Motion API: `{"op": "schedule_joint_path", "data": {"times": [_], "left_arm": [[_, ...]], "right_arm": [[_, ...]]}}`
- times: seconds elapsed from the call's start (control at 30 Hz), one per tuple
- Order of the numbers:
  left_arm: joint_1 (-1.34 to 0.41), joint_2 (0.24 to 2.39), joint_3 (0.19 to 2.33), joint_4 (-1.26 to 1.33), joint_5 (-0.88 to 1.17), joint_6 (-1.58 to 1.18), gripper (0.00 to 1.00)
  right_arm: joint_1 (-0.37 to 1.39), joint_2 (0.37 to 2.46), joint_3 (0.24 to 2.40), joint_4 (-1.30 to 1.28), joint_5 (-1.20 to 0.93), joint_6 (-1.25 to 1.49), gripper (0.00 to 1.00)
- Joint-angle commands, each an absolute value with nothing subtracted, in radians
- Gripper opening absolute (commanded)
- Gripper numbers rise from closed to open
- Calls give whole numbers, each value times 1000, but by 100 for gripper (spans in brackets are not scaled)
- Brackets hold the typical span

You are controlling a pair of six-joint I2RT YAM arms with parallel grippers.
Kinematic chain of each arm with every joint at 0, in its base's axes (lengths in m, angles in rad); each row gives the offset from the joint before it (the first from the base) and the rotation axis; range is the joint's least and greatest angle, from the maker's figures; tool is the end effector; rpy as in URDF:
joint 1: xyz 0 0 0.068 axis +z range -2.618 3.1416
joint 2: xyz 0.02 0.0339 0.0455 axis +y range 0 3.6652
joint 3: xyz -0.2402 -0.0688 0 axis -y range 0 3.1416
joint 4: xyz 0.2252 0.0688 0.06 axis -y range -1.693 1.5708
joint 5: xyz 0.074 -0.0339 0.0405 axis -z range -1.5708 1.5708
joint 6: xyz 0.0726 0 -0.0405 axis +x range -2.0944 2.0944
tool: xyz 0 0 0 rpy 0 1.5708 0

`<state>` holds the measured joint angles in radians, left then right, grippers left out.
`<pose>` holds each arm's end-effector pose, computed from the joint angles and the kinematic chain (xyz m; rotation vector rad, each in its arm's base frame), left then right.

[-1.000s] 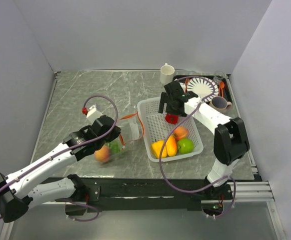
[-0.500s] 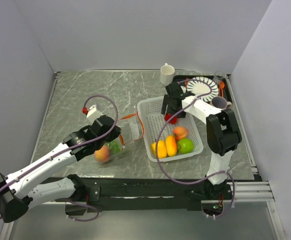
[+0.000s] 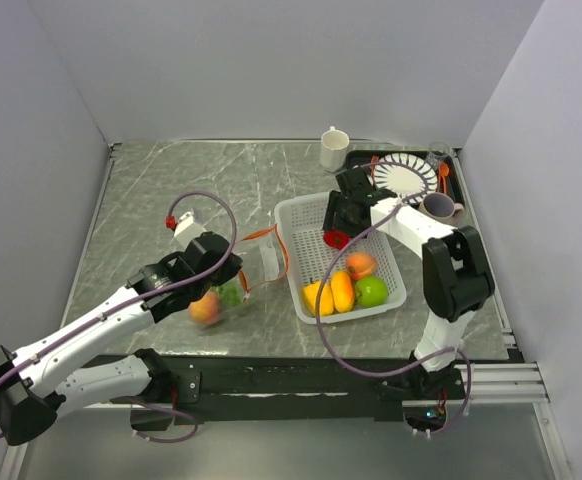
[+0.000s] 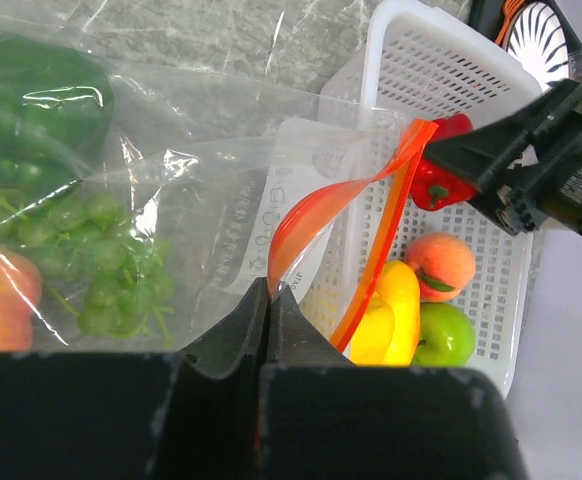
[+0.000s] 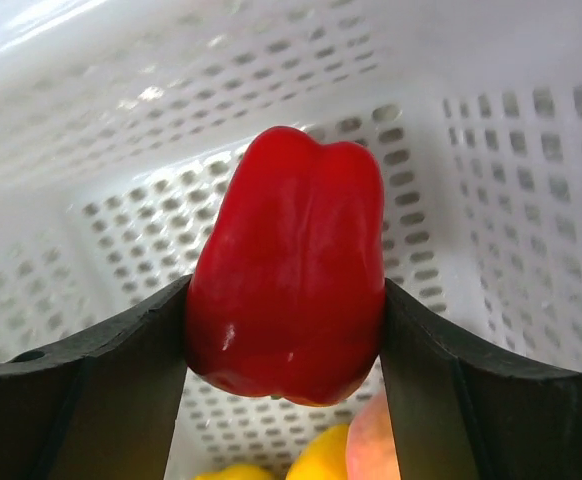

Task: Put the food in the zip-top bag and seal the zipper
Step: Pick up the fake vegetable from the bin, then place the fake vegetable in the zipper food storage bag.

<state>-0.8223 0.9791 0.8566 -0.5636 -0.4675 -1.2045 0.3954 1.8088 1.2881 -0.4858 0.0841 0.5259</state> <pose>0.1766 -0.1421 0.2570 -0.6693 2.1380 -0.6145 0.3531 0.1408 0.1633 0.2004 2.5823 0.2361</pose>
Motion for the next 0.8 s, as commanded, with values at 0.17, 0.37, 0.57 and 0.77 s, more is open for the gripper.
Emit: {"op": "schedule_joint_path", "data": {"times": [0.17,0.37,0.57,0.77], "left_arm": [[-819,994,891,-580,-471,-1193,1],[-819,956,868,-560,-463,-1193,1],[-819,959,867,-555,-451,-1192,1],[-819,968,867,-534,-436,-1189,1]], "right_arm": [[397,1560,1212,-445,-80,528,27],[433,1474,1189,-469,-123,538,25],[460,1364,1152,-491,-143,566,24],[553,1253,1114,-443,-182,613,25]]}}
